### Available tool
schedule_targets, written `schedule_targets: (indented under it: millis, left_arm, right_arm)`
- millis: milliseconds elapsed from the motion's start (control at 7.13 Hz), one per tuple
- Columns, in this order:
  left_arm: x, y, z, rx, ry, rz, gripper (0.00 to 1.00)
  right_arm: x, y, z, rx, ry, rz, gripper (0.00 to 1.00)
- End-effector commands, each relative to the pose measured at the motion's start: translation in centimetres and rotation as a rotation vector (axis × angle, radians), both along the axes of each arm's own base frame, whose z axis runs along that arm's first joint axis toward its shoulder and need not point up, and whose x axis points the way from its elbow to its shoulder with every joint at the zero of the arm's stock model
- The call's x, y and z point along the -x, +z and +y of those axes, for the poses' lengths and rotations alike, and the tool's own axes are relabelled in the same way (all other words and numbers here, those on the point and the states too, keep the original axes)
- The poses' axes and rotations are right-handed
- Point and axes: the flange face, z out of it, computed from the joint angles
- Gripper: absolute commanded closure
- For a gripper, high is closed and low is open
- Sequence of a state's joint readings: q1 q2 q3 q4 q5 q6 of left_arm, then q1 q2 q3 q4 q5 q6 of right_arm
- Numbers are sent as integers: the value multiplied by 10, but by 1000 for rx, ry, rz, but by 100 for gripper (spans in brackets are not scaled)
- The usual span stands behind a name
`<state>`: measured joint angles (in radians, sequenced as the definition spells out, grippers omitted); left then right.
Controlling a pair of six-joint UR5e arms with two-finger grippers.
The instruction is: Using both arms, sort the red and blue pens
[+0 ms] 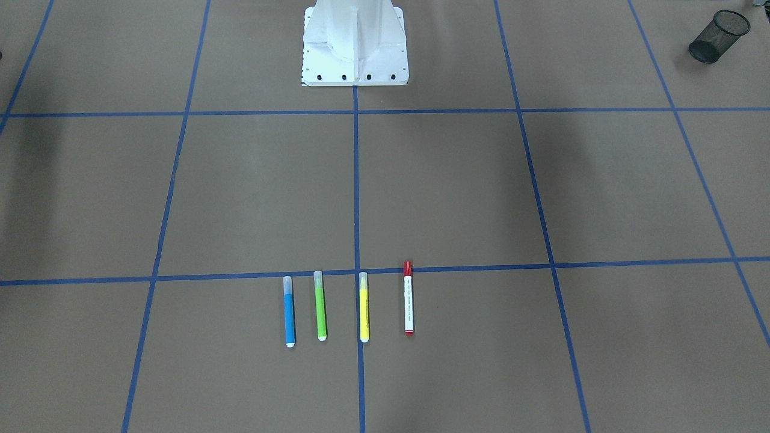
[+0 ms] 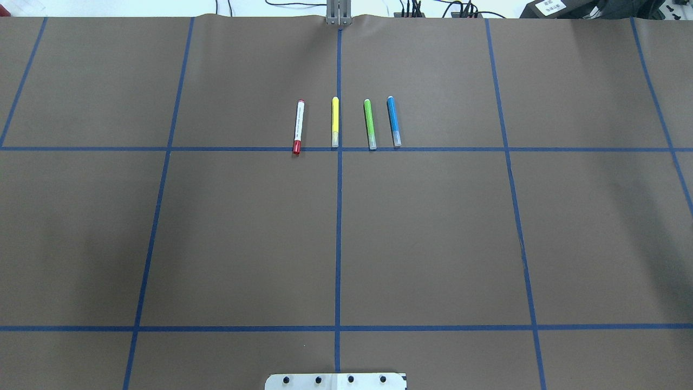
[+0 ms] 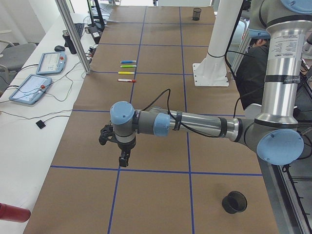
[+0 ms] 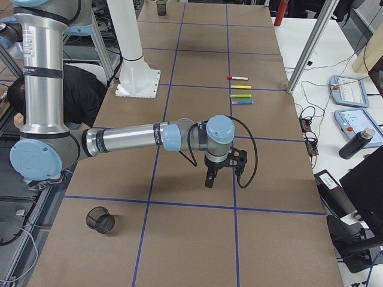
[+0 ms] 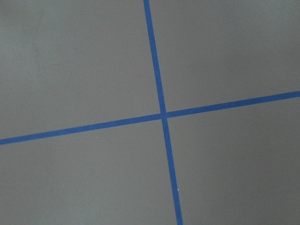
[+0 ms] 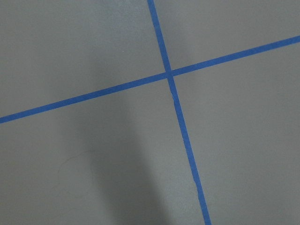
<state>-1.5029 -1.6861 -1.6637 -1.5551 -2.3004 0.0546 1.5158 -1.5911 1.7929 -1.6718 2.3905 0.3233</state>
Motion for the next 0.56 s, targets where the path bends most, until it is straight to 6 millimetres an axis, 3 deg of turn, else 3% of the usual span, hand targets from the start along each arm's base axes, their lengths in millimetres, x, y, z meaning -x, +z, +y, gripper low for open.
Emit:
schedule_targets:
  millis: [0,140,280,421]
  left_arm:
    - [-66,-69,-60,-83,91,8,0]
    - [-106,-83,-89,-40,110,8,0]
    - [-126,-106,-110,1,65,21,0]
    - [-180,-155,-128,-38,118,36,0]
  right_arm:
    - [48,-49,-39,-95,-87,-9,0]
    - [60,-47,-41,-100,-113,-14,0]
    - [86,-53,-44,-144,-155,-22,0]
    - [99,-53,-43,-150,-179,-25,0]
